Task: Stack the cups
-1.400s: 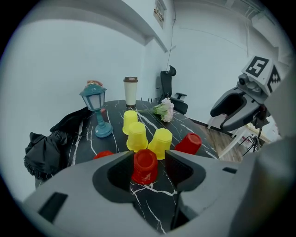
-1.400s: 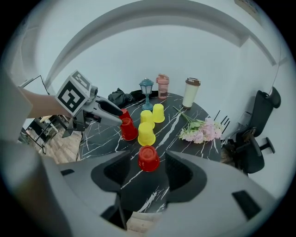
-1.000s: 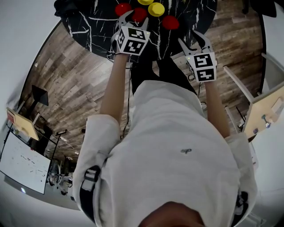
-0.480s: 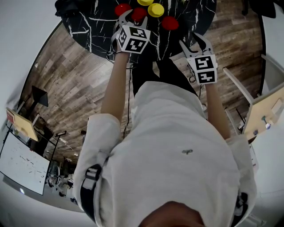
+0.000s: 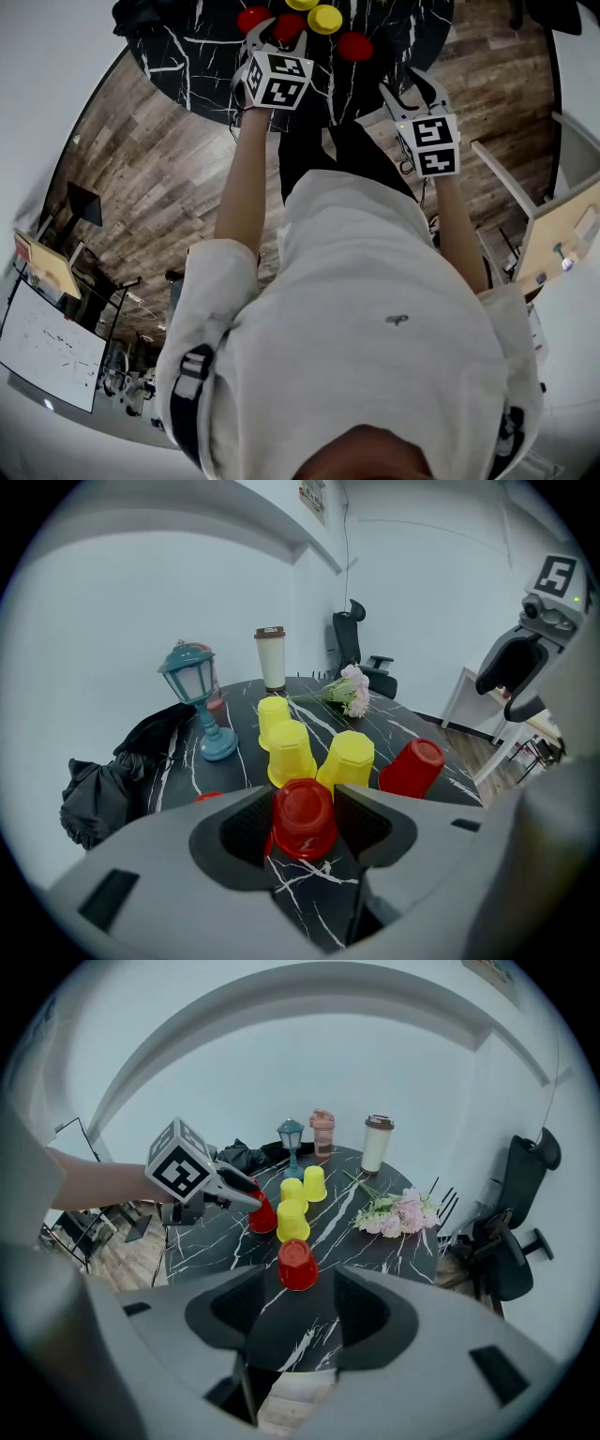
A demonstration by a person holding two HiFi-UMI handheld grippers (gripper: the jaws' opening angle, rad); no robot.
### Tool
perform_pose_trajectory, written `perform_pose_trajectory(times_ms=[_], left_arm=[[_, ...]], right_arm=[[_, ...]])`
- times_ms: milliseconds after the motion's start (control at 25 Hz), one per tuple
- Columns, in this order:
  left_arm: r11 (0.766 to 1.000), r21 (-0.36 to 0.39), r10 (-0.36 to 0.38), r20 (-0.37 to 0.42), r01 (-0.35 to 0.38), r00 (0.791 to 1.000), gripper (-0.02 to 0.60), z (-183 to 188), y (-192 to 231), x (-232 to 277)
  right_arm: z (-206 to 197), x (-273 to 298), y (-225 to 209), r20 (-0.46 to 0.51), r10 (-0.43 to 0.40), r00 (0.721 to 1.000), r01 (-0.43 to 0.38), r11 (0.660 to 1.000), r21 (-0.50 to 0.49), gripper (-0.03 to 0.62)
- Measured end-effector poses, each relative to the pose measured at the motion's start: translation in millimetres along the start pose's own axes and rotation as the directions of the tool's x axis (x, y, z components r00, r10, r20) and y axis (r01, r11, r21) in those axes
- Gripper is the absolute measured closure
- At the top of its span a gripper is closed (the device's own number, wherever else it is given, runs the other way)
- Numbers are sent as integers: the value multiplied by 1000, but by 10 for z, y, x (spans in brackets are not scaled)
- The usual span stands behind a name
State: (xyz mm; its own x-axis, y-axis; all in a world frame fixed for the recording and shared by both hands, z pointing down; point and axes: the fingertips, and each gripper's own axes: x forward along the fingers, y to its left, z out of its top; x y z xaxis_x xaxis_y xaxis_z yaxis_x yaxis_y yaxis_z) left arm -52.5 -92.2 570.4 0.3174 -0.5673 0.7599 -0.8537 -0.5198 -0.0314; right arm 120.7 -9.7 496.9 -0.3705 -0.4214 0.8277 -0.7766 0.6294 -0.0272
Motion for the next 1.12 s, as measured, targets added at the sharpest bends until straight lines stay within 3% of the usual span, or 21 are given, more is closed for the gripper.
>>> perform_pose_trajectory(times_ms=[520, 1120], left_arm=[[1000, -14, 13, 6, -13, 1000, 387, -21, -114, -233], [998, 13, -53, -7, 54, 999, 387, -95, -620, -343]], right_arm=[[112, -10, 83, 47, 40, 998, -39, 999, -25, 365], [88, -78, 124, 70, 62, 996, -59, 997, -47, 373]])
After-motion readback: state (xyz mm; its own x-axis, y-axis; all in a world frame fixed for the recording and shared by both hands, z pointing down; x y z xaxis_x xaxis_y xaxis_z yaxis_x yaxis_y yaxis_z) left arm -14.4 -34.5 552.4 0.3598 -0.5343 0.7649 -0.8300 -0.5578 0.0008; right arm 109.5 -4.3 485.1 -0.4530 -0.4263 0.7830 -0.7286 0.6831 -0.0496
